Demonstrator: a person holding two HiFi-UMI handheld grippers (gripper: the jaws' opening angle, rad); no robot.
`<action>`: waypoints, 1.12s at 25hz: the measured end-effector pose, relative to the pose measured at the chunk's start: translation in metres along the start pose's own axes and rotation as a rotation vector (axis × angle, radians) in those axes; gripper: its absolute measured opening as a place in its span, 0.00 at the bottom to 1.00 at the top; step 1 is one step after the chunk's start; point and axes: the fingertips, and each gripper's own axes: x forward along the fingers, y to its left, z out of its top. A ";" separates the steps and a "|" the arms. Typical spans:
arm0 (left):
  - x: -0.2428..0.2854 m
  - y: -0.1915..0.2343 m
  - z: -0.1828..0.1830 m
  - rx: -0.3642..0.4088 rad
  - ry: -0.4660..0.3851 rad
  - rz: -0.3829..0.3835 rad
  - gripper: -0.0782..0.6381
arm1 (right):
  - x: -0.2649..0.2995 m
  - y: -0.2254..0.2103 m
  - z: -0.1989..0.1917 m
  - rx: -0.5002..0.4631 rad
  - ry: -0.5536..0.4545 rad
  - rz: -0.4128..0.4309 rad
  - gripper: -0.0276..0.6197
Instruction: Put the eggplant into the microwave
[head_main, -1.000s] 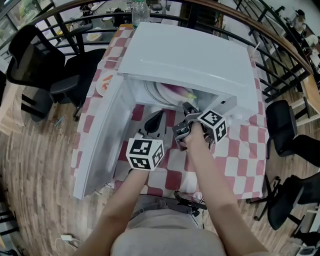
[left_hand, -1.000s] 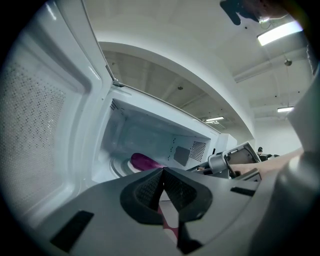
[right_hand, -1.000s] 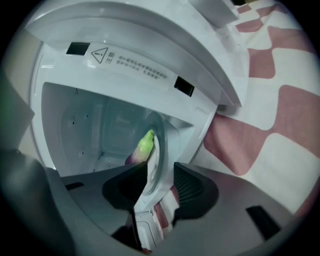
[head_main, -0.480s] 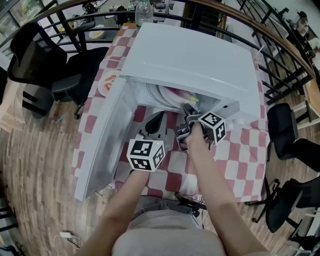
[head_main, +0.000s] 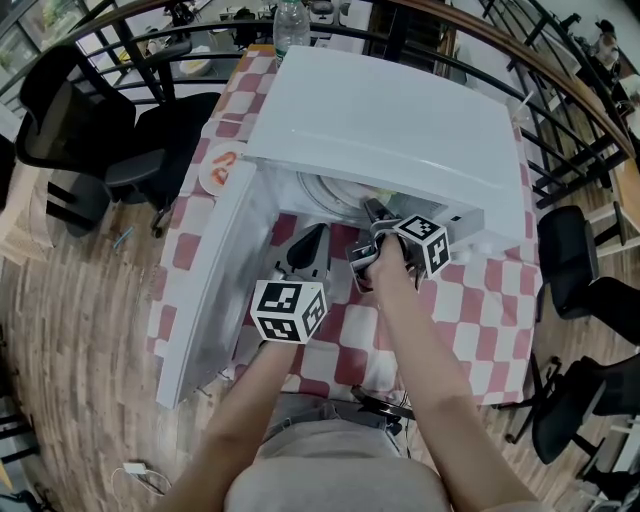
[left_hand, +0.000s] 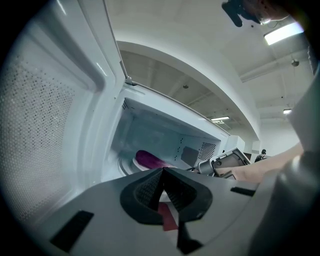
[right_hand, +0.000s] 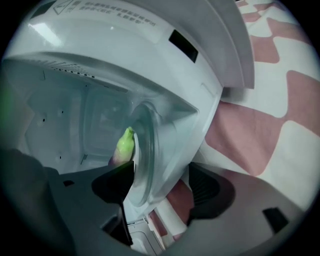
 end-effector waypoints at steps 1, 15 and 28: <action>0.001 0.001 0.001 0.001 0.001 0.000 0.12 | 0.001 0.000 0.000 0.002 -0.001 0.000 0.57; -0.001 -0.012 0.008 0.011 0.012 0.008 0.12 | -0.024 0.017 -0.009 -0.018 0.051 0.102 0.57; -0.011 -0.026 0.024 0.012 -0.025 0.071 0.12 | -0.056 0.030 -0.024 -0.080 0.166 0.153 0.57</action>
